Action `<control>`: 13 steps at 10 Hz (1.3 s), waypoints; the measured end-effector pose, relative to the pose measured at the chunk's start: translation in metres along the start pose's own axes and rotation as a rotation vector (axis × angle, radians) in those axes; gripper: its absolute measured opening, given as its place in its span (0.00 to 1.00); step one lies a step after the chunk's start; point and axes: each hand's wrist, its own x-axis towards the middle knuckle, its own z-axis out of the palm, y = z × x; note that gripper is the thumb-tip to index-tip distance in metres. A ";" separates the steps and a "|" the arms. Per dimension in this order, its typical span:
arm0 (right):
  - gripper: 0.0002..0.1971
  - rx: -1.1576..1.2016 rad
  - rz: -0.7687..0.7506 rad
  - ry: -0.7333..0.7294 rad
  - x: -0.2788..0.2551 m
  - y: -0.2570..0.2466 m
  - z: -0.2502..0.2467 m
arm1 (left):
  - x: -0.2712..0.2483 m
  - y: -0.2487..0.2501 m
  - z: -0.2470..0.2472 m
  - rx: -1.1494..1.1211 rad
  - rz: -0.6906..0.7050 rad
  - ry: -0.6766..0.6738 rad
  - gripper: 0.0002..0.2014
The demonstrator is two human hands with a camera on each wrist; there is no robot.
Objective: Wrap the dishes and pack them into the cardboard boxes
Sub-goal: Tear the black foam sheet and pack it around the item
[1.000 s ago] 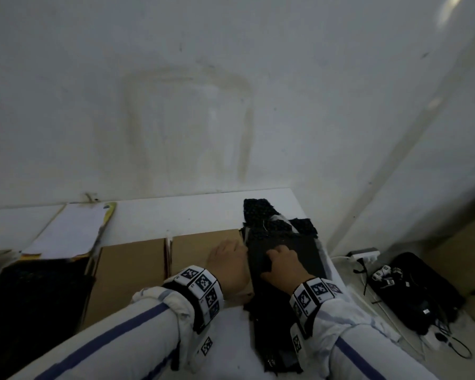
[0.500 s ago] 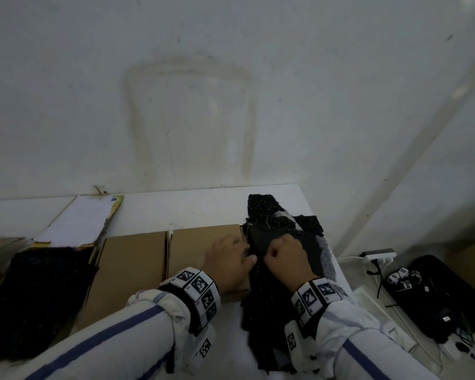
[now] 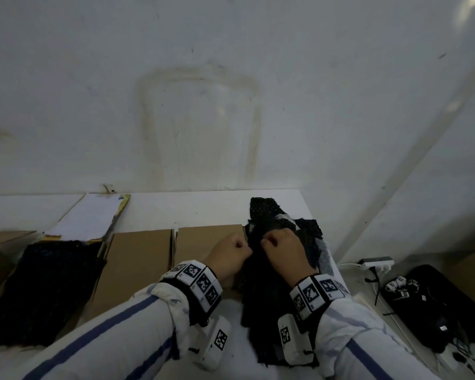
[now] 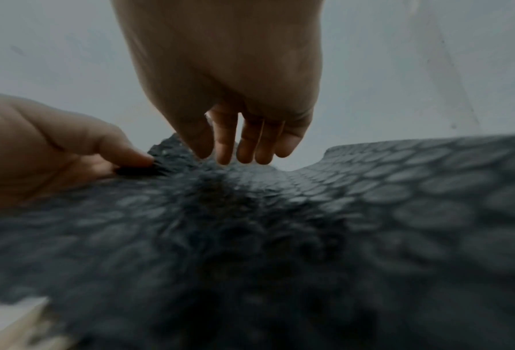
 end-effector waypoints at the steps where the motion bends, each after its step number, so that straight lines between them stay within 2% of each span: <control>1: 0.18 0.067 0.098 0.041 0.002 0.003 -0.004 | -0.005 0.003 -0.011 -0.161 -0.022 0.039 0.12; 2: 0.23 0.176 0.190 0.023 0.009 0.005 -0.004 | -0.009 0.004 -0.029 -0.372 -0.051 0.064 0.08; 3: 0.28 0.225 0.274 -0.124 0.011 -0.004 -0.003 | -0.013 -0.001 -0.047 -0.470 -0.075 0.144 0.12; 4: 0.30 0.234 0.292 -0.218 0.009 -0.017 0.005 | -0.020 -0.004 -0.060 -0.585 -0.143 0.172 0.13; 6: 0.40 0.180 0.404 -0.267 0.008 -0.029 0.015 | -0.032 -0.020 -0.075 -0.794 -0.274 0.161 0.12; 7: 0.37 0.255 0.334 -0.333 0.002 -0.034 0.018 | -0.035 -0.026 -0.082 -0.689 -0.316 0.187 0.13; 8: 0.33 0.162 0.245 -0.372 -0.006 -0.042 0.028 | -0.043 -0.026 -0.087 -0.498 -0.312 0.236 0.09; 10: 0.21 0.034 0.230 -0.216 -0.013 -0.048 0.034 | -0.048 -0.045 -0.090 -0.247 -0.305 0.198 0.16; 11: 0.17 0.108 0.238 -0.136 -0.013 -0.052 0.028 | -0.048 -0.054 -0.091 -0.233 -0.305 0.188 0.13; 12: 0.17 0.259 0.223 -0.043 -0.011 -0.068 0.015 | -0.054 -0.052 -0.098 -0.266 -0.330 0.277 0.12; 13: 0.15 0.474 0.179 0.025 -0.009 -0.098 0.004 | -0.061 -0.046 -0.106 -0.295 -0.355 0.300 0.13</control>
